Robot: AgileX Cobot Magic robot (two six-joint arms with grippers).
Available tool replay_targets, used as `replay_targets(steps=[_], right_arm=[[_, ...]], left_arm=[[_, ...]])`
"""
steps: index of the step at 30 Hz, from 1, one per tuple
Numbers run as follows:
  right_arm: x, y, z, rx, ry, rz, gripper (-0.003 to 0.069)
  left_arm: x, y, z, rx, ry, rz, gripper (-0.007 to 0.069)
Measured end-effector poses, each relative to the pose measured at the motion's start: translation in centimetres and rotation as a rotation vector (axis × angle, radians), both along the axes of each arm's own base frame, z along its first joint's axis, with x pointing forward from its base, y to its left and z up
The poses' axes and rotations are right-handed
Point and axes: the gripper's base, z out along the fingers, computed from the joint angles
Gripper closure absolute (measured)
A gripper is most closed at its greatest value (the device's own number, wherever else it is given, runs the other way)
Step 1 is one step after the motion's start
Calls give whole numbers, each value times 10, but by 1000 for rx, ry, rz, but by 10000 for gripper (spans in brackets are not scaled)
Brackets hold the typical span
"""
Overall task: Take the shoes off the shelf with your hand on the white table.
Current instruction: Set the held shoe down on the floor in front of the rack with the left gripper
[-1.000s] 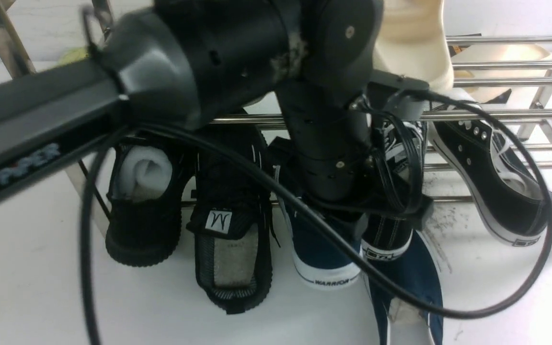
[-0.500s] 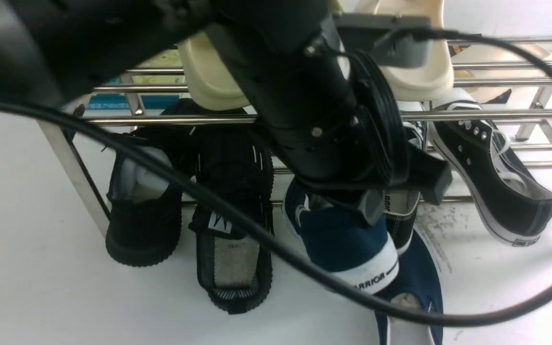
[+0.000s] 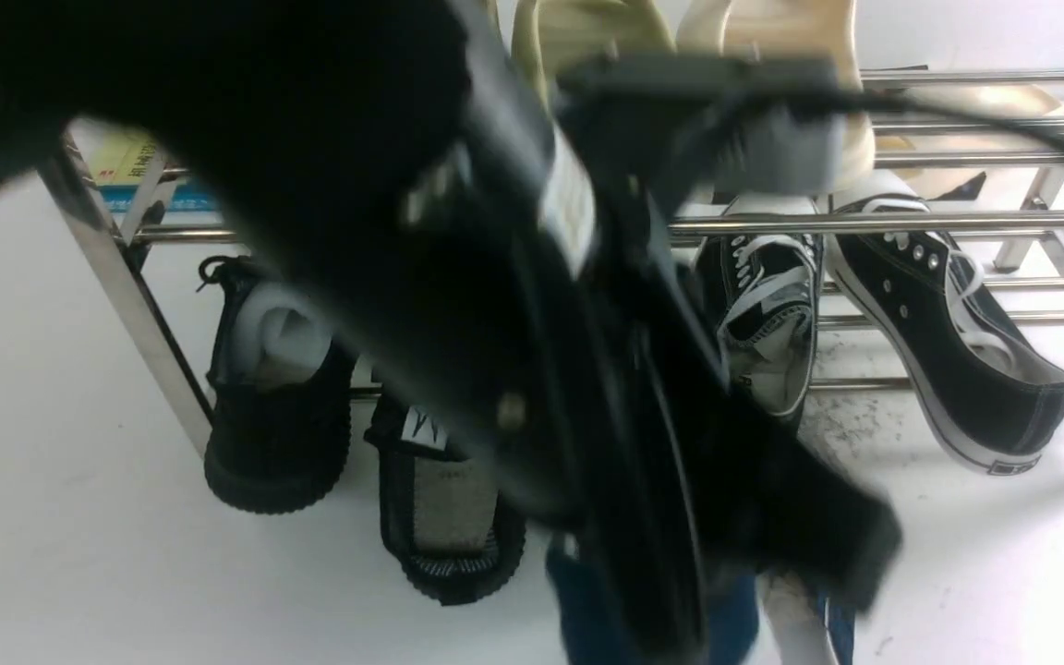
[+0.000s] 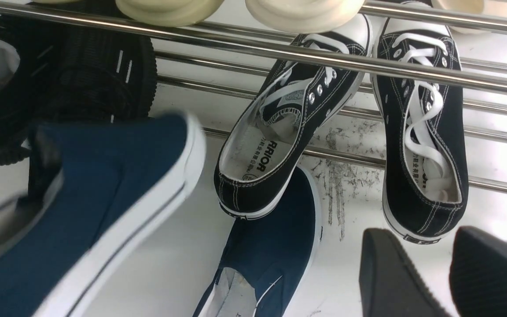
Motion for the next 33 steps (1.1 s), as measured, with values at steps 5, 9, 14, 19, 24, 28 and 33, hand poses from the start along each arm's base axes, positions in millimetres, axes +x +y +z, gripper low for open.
replay_targets(steps=[5,9,14,19,24,28,33], right_arm=[[0,0,0,0,0,0,420],[0,0,0,3,5,3,420],[0,0,0,3,7,3,420],[-1,1,0,4,8,4,420],[-1,1,-1,5,10,5,420],[-1,1,-1,7,12,6,420],[-1,1,-1,7,12,6,420]], left_arm=[[-24,-4,-19,81,16,44,574],[-23,-13,-45,191,-24,89,574],[-20,-33,-75,295,-22,83,574],[-17,-48,-97,356,-12,60,574],[-15,-55,-99,316,-27,56,574],[-13,-58,-98,283,-49,54,574],[-12,-57,-86,275,-67,60,574]])
